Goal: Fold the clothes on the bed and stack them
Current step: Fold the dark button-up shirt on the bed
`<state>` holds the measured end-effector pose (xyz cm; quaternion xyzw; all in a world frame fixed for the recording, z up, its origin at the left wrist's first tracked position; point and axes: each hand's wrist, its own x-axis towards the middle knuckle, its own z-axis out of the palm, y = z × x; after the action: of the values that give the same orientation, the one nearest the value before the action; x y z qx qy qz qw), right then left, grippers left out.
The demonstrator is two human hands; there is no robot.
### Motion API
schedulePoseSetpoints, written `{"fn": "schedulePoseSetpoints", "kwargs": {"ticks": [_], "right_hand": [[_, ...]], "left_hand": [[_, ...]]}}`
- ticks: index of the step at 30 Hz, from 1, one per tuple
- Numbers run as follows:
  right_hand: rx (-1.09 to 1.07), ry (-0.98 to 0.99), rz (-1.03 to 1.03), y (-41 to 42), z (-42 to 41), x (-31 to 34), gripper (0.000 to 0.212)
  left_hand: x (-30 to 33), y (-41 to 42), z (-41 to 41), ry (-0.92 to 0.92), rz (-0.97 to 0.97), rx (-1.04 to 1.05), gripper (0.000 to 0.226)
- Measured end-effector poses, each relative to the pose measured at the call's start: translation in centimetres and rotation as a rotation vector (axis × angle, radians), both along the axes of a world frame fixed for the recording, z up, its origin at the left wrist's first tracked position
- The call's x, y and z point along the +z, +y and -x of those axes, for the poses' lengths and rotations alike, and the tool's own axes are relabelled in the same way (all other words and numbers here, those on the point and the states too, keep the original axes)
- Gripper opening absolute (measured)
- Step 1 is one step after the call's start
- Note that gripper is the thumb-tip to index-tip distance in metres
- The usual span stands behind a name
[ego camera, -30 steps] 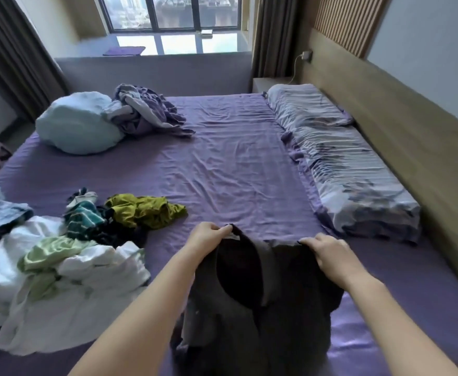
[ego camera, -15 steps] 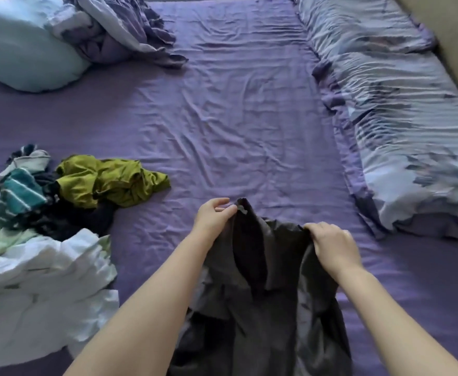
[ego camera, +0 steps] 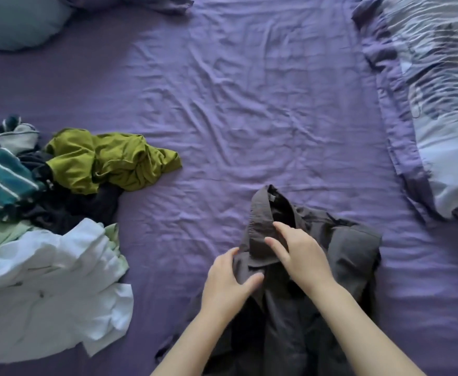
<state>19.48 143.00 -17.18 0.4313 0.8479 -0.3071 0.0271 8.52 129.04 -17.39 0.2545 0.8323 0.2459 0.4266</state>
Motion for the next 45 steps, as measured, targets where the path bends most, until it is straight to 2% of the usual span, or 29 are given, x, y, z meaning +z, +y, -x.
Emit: {"fn": "schedulePoseSetpoints", "kwargs": {"ticks": [2, 4, 10, 15, 17, 22, 25, 28, 30, 32, 35, 37, 39, 42, 45], "right_hand": [[-0.014, -0.021, 0.001, -0.5, 0.9, -0.2, 0.050], [-0.048, 0.012, -0.026, -0.3, 1.6, 0.3, 0.049], [-0.036, 0.175, -0.083, 2.1, 5.0, 2.3, 0.040], [-0.149, 0.363, 0.015, 2.8, 9.7, 2.1, 0.033], [-0.202, 0.365, 0.033, 2.9, 10.9, 1.3, 0.032], [-0.136, 0.111, -0.045, 4.3, 10.4, -1.8, 0.040], [-0.081, 0.070, -0.129, 5.5, 8.0, -2.8, 0.037], [-0.123, 0.096, -0.230, 7.0, 4.8, -3.3, 0.033], [-0.167, 0.087, -0.265, 8.2, 2.7, -3.6, 0.033], [-0.178, -0.023, -0.235, 9.2, 1.0, -4.3, 0.038], [-0.067, -0.299, -0.164, 9.6, -0.7, -5.4, 0.055], [-0.016, -0.393, -0.186, 9.5, -1.0, -6.1, 0.056], [-0.046, -0.279, -0.226, 9.8, -0.7, -6.5, 0.046], [-0.138, -0.061, -0.300, 11.2, 0.1, -6.1, 0.026], [-0.197, 0.013, -0.367, 14.0, 1.4, -5.3, 0.018]], "left_hand": [[0.1, -1.1, -1.2, 0.016, 0.082, -0.074, 0.089], [0.3, -1.2, -1.0, -0.014, 0.060, -0.027, 0.089], [2.4, 1.0, 8.9, 0.025, -0.178, 0.208, 0.052], [2.9, 3.0, 17.8, 0.076, -0.259, 0.246, 0.032], [1.7, 3.9, 20.1, 0.107, -0.251, 0.229, 0.030], [-2.6, 5.5, 22.2, 0.217, -0.042, 0.197, 0.052], [-3.9, 6.1, 21.2, 0.434, 0.096, 0.129, 0.058], [-3.9, 7.5, 19.3, 0.668, 0.012, -0.070, 0.051], [-4.0, 8.9, 18.2, 0.695, 0.002, -0.246, 0.044], [-4.6, 10.1, 17.5, 0.669, 0.063, -0.346, 0.043], [-5.8, 10.8, 16.9, 0.682, 0.135, -0.351, 0.035], [-6.1, 11.0, 16.7, 0.729, 0.110, -0.304, 0.027], [-6.0, 11.4, 16.6, 0.720, 0.058, -0.251, 0.023], [-5.6, 12.4, 17.0, 0.614, -0.031, -0.146, 0.023], [-4.7, 13.8, 17.7, 0.539, -0.073, 0.008, 0.024]]}}
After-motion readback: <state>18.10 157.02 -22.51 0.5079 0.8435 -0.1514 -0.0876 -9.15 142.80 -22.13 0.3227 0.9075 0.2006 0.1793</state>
